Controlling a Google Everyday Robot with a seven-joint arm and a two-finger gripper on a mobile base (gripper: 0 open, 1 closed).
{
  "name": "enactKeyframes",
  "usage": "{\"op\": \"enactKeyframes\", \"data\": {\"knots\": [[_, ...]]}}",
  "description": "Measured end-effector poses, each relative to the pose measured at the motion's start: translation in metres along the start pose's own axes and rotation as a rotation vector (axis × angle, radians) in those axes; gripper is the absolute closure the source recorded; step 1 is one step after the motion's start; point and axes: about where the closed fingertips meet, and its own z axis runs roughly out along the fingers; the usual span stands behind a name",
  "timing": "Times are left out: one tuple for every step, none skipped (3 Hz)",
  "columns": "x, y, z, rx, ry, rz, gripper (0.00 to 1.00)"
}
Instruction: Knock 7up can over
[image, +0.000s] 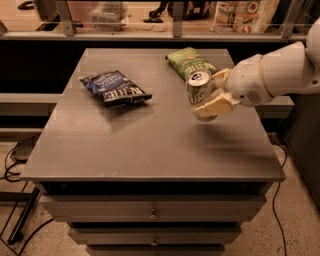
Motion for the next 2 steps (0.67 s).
{"op": "enactKeyframes", "data": {"knots": [[-0.009,-0.001,0.004,-0.009,0.214,-0.154,0.76],[0.003,0.004,0.020,-0.038,0.382,-0.248,0.53]]}}
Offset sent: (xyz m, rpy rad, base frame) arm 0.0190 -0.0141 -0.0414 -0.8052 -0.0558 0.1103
